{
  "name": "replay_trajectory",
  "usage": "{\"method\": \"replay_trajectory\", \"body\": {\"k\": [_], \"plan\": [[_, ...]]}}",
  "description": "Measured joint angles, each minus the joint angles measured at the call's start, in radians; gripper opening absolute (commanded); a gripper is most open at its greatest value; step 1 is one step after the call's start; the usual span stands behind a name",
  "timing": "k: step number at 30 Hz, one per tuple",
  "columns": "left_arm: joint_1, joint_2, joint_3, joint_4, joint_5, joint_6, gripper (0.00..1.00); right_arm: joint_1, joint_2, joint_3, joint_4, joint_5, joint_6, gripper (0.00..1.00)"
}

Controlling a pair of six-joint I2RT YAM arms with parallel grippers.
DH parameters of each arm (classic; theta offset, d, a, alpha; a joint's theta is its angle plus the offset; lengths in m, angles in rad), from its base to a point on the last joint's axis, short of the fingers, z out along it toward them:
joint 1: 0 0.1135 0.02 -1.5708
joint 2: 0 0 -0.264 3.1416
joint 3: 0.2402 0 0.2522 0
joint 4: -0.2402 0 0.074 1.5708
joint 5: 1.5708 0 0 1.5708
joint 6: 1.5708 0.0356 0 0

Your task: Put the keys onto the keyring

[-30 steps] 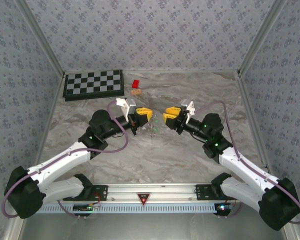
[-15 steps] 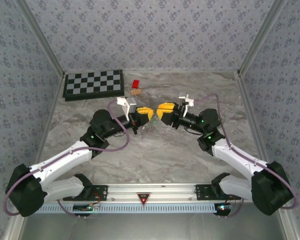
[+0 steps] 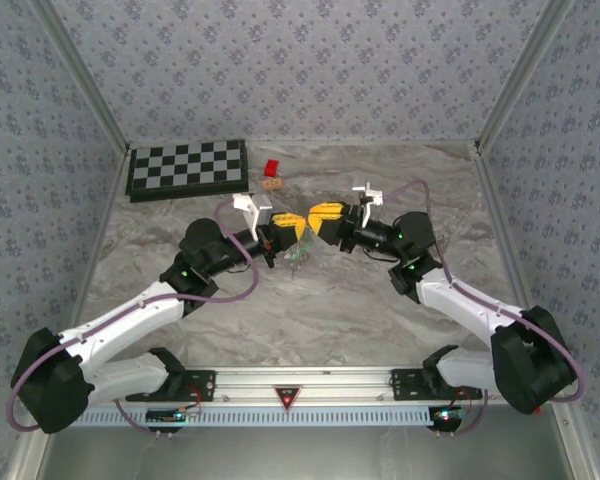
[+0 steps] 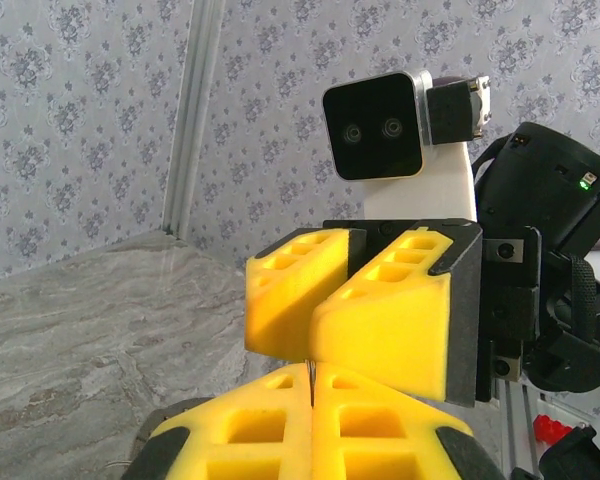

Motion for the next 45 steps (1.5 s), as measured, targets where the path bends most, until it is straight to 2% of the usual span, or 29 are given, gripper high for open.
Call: {"method": "replay_trajectory", "body": {"k": [9,13,45], "plan": [[0.000,0.000,0.000,-0.002,-0.003,0.001,0.00,0.010,0.008,0.000,0.007,-0.018,0.000,0.25],[0.000,0.000,0.000,-0.002,-0.003,0.000,0.00,0.013,0.008,0.000,0.012,-0.025,0.002,0.18],[0.000,-0.002,0.000,-0.014,-0.001,0.000,0.00,0.015,0.008,-0.027,0.058,-0.040,0.030,0.18]]}}
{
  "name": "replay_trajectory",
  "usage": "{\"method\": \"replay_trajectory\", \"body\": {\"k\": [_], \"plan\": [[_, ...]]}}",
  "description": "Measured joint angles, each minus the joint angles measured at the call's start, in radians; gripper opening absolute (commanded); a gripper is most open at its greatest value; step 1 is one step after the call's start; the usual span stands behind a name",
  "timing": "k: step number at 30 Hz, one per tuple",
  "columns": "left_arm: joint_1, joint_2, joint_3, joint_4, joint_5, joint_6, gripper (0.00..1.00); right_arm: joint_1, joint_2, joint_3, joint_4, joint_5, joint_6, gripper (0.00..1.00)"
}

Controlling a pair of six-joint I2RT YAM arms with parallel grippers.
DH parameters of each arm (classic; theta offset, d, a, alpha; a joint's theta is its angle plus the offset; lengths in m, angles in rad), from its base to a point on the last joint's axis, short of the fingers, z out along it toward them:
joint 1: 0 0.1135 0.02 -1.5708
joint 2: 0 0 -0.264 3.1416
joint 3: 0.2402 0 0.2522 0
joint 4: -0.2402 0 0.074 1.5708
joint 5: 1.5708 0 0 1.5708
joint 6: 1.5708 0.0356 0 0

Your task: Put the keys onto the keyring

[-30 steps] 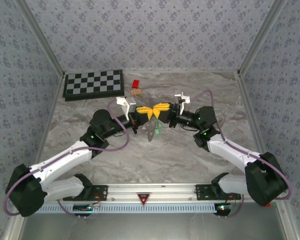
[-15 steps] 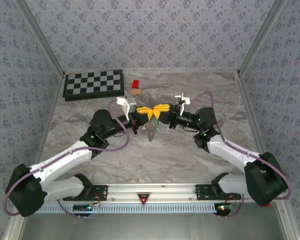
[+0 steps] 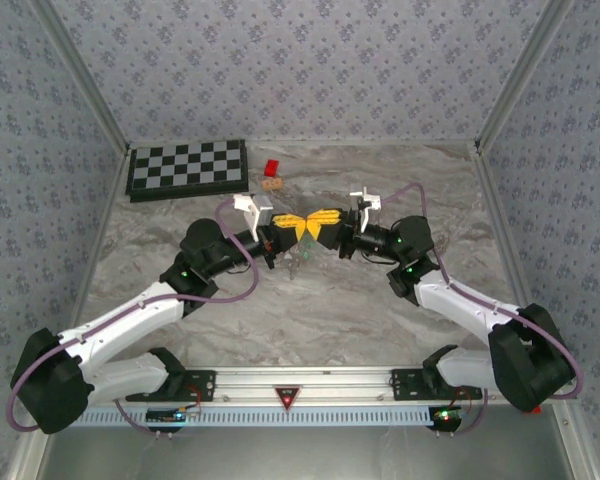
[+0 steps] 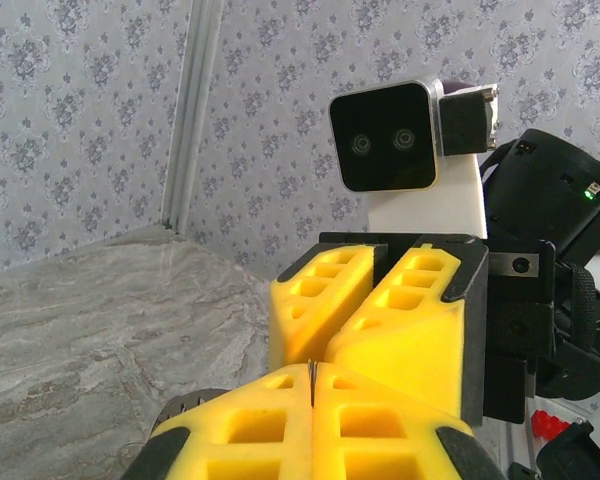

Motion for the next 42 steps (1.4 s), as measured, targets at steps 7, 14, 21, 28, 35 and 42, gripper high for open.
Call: {"method": "replay_trajectory", "body": {"k": [7,14,21,28,35,42], "plan": [[0.000,0.000,0.000,0.000,0.003,0.000,0.00,0.000,0.000,-0.003,0.005,-0.014,0.015,0.21],[0.001,0.000,0.000,-0.003,0.011,-0.001,0.00,0.000,0.004,-0.011,0.020,-0.025,0.023,0.17],[0.011,0.000,0.000,-0.008,0.014,-0.008,0.00,-0.002,0.021,-0.011,0.037,-0.030,0.038,0.00],[0.014,0.000,0.001,-0.016,0.024,-0.010,0.16,-0.009,0.021,-0.011,0.037,-0.045,0.037,0.00],[0.071,-0.006,0.040,-0.079,0.045,-0.015,0.27,-0.055,-0.027,-0.005,-0.116,-0.106,-0.037,0.00],[0.108,-0.029,0.082,-0.214,0.089,0.031,0.26,-0.065,-0.126,0.080,-0.504,-0.112,-0.315,0.00]]}}
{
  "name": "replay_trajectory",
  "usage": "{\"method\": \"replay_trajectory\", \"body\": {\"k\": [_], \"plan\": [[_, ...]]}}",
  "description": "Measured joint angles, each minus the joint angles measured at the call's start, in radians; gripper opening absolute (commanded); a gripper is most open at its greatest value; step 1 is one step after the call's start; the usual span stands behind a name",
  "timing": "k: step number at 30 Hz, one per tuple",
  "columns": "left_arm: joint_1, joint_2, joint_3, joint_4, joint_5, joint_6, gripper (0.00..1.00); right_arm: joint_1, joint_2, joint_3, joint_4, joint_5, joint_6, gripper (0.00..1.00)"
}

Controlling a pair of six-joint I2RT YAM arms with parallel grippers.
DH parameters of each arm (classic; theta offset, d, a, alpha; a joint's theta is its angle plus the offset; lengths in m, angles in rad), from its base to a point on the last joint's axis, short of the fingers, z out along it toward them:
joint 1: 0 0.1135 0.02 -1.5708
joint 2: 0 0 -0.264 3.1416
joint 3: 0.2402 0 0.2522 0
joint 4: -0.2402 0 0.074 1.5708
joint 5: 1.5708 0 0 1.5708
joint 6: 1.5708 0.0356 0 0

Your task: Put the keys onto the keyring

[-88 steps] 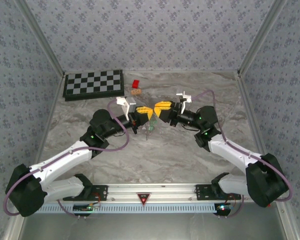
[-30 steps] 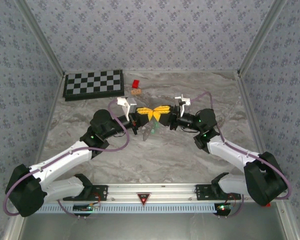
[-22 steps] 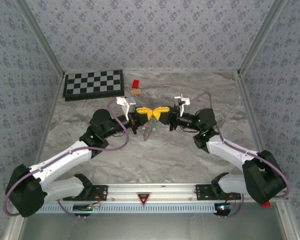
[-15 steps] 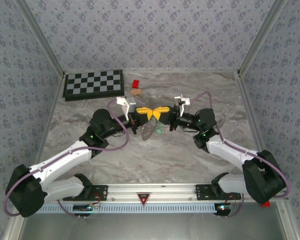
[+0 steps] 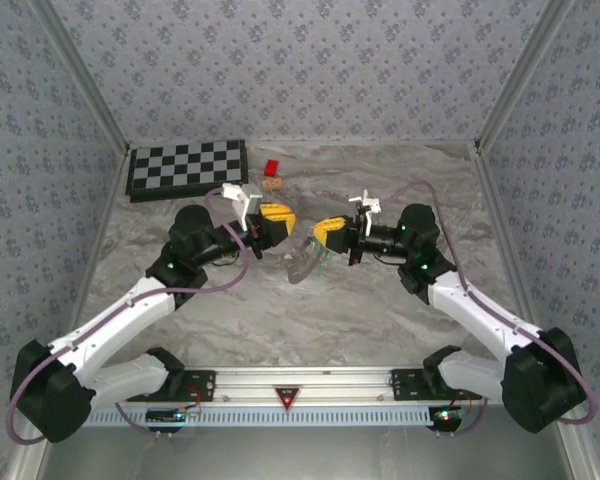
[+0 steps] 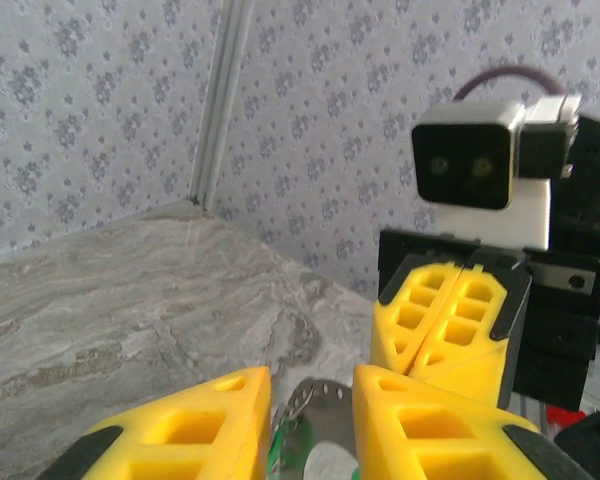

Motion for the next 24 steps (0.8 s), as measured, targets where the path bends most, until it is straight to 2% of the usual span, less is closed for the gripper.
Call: {"method": "replay_trajectory", "body": {"k": [3,11,17,24], "plan": [[0.000,0.000,0.020,-0.067,0.021,0.035,0.22,0.000,-0.010,0.042,-0.145,0.001,-0.112,0.00],[-0.002,0.000,0.036,-0.219,0.053,0.127,0.22,0.008,0.002,0.132,-0.456,0.016,-0.342,0.00],[-0.026,0.010,0.051,-0.306,0.052,0.193,0.19,0.021,0.050,0.197,-0.584,0.016,-0.432,0.00],[-0.064,0.051,0.091,-0.378,0.052,0.254,0.19,0.045,0.070,0.213,-0.646,0.016,-0.474,0.00]]}}
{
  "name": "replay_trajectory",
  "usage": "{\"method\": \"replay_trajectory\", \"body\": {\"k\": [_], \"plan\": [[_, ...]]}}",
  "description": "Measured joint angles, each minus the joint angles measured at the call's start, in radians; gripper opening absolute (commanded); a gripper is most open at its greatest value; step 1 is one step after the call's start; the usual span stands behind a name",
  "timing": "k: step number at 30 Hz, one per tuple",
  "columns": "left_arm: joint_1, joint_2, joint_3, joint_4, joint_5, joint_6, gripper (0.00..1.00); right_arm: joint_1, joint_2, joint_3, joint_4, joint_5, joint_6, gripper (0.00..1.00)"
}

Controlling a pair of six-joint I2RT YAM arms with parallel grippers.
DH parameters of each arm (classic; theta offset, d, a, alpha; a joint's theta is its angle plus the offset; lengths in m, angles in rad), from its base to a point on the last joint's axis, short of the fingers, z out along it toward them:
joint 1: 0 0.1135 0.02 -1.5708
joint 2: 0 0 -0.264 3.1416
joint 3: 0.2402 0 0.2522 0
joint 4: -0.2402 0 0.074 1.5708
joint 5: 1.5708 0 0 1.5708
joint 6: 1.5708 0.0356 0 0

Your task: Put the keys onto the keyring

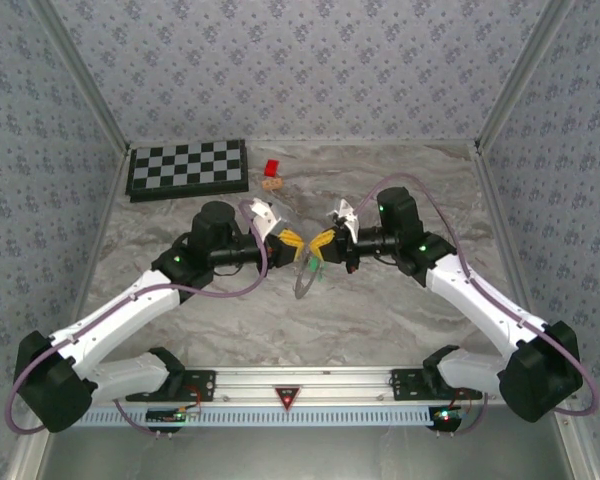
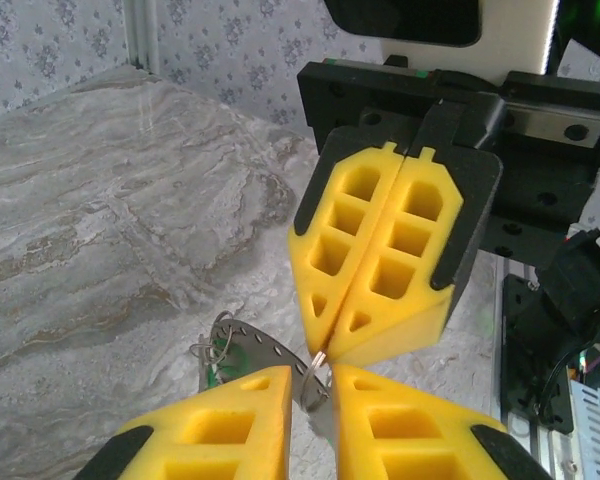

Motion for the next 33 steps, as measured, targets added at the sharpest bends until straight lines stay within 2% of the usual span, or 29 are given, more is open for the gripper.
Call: {"method": "replay_trajectory", "body": {"k": [9,33], "plan": [[0.000,0.004,0.007,-0.034,-0.015,0.025,0.23,0.008,0.000,0.016,-0.027,-0.002,-0.011,0.00],[-0.007,0.053,0.038,-0.069,0.076,0.027,0.21,0.024,0.000,0.016,-0.035,0.000,-0.014,0.00]]}}
